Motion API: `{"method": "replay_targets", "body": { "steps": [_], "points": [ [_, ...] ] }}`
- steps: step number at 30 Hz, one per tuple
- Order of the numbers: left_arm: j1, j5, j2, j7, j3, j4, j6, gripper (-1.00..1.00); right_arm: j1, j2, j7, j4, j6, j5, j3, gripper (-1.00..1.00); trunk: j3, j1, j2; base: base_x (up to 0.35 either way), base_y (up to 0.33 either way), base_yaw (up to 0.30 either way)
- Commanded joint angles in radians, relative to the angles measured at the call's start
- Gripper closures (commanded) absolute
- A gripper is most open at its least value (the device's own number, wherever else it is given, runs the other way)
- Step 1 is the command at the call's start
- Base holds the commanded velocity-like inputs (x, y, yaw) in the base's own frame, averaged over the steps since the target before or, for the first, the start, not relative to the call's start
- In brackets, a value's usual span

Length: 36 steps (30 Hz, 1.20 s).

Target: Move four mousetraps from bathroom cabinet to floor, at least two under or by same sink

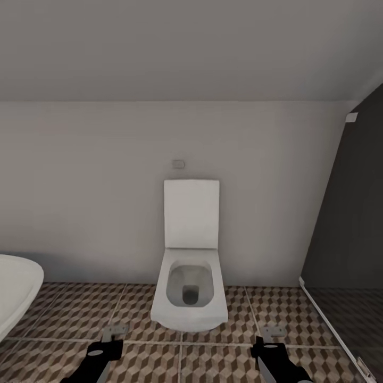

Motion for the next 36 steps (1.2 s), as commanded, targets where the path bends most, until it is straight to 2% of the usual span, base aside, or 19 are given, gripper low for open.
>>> {"method": "replay_targets", "body": {
  "steps": [1,25,36],
  "points": [
    [0.000,-0.010,-0.001,-0.004,0.006,0.000,0.005,1.00,0.000,0.001,0.001,-0.002,0.005,0.011,-0.008,1.00,-0.004,0.004,-0.008,0.000,0.000,0.000],
    [0.000,-0.010,0.005,-0.004,0.006,0.001,-0.001,1.00,0.000,0.005,0.001,-0.001,0.005,0.026,-0.007,1.00,-0.079,0.096,-0.176,0.000,0.000,0.000],
    [0.000,-0.010,0.002,-0.004,0.006,-0.013,0.000,1.00,0.000,0.003,0.001,-0.004,0.010,0.026,-0.007,1.00,-0.079,0.096,-0.176,0.017,0.004,0.000]
  ]
}}
